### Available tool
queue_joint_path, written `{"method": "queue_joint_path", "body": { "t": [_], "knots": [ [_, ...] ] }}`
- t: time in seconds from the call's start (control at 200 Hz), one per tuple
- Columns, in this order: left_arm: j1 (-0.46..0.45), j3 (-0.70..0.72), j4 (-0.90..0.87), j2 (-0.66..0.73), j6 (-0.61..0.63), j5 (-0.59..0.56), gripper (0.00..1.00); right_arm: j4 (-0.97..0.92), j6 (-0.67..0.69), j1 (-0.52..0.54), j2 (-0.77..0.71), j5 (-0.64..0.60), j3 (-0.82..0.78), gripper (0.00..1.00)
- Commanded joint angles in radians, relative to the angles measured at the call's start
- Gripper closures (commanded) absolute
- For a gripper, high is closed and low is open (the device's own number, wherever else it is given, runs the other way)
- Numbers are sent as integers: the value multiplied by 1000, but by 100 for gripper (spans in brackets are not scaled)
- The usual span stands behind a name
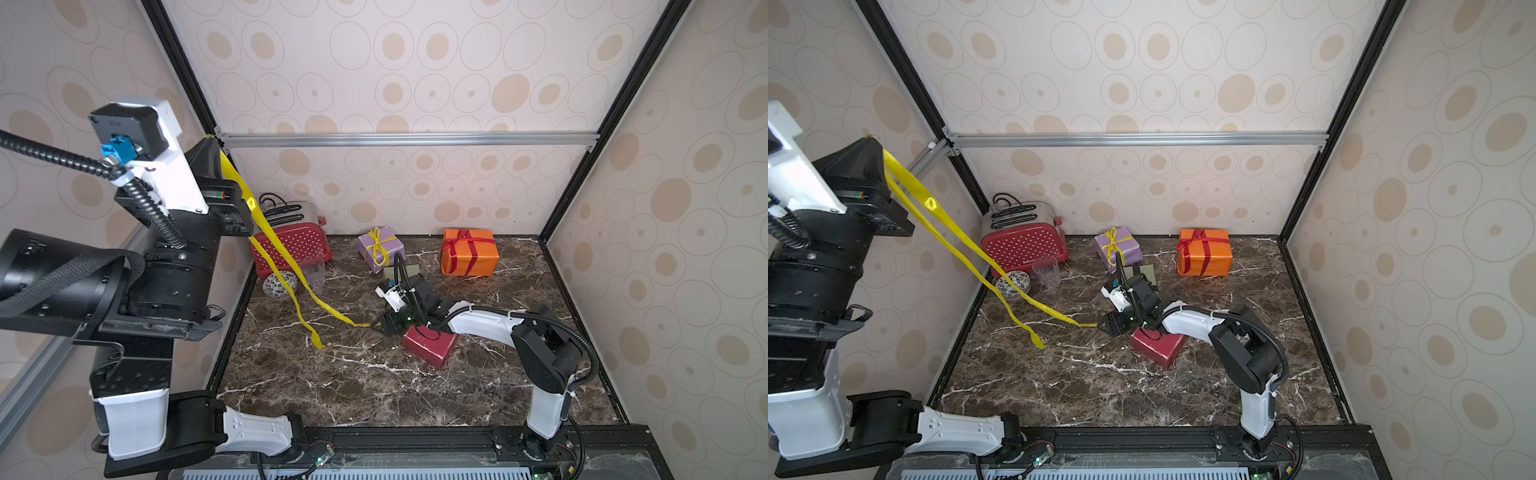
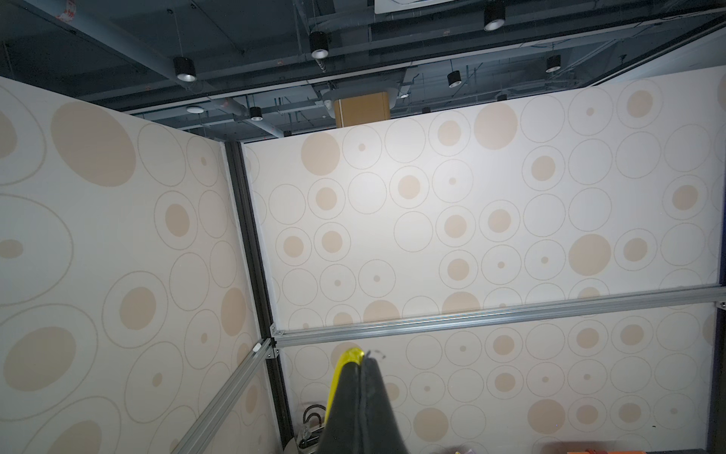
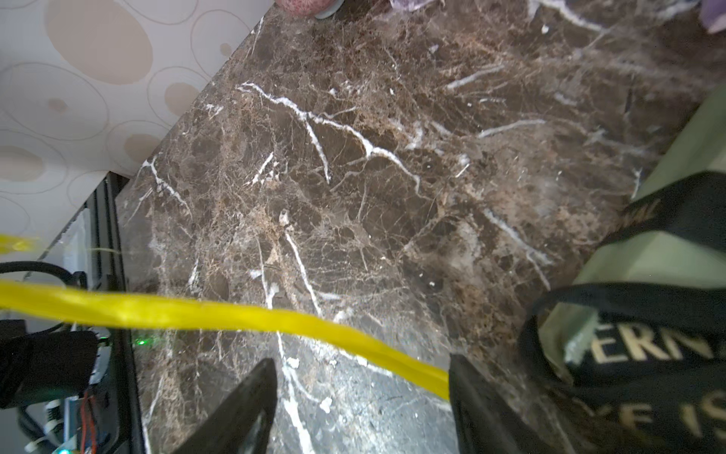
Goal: Untie the ribbon bows on the gift boxes
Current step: Pull the ribbon from the gift box.
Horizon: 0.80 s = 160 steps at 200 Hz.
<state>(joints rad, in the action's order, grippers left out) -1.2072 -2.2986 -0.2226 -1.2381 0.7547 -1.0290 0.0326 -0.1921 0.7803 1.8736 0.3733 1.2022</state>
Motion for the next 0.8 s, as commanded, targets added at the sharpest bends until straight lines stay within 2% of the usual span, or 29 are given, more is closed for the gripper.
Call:
{"method": "queue_joint_path", "body": {
  "t": [0.0,0.2,0.466,0.596,0.796],
  "knots": [
    [-11,-14,20,-10,0,13,100,21,53,5,15,-73,41,29],
    [-10,-12,30,-5,4,18,100,-16,100,22,43,-2,57,31],
    [-11,5,36,14,4,18,100,-120,142,-3,-16,66,37,32],
    [-10,8,36,19,5,19,100,-136,173,-9,-22,35,29,31],
    [-11,10,36,20,3,20,100,-132,201,-9,-2,71,31,31]
  ]
}}
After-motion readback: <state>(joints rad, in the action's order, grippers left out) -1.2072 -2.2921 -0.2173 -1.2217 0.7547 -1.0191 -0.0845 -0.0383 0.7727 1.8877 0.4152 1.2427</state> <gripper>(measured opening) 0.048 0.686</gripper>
